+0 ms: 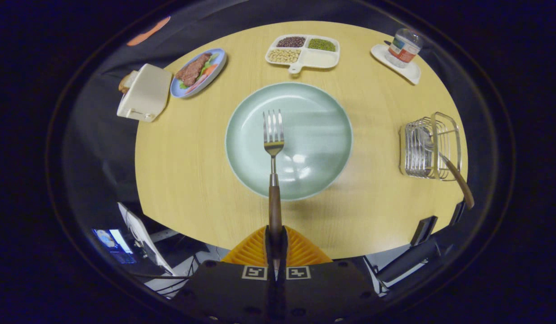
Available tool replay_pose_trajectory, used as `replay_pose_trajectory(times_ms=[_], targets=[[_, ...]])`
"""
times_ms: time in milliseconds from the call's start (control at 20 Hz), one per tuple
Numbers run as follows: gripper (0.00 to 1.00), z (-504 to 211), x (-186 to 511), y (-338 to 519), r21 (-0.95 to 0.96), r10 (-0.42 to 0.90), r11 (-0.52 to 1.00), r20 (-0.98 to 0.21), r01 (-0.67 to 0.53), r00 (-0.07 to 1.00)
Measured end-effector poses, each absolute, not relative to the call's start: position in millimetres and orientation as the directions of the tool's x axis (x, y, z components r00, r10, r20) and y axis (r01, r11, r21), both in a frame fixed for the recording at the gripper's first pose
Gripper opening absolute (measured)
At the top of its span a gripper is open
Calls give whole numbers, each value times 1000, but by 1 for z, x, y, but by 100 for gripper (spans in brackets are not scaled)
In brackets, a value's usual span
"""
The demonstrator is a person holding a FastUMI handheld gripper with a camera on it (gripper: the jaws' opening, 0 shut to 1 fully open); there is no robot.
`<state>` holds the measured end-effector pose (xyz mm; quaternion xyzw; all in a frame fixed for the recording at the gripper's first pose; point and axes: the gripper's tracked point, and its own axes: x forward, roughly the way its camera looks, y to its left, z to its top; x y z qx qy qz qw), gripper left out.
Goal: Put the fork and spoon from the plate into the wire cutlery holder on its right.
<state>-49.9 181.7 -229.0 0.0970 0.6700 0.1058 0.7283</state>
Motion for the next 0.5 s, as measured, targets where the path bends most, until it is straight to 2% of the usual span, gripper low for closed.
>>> replay_pose_trajectory(times_ms=[500], targets=[[0,-155,-53,79,289,279,956,-947,49,159]])
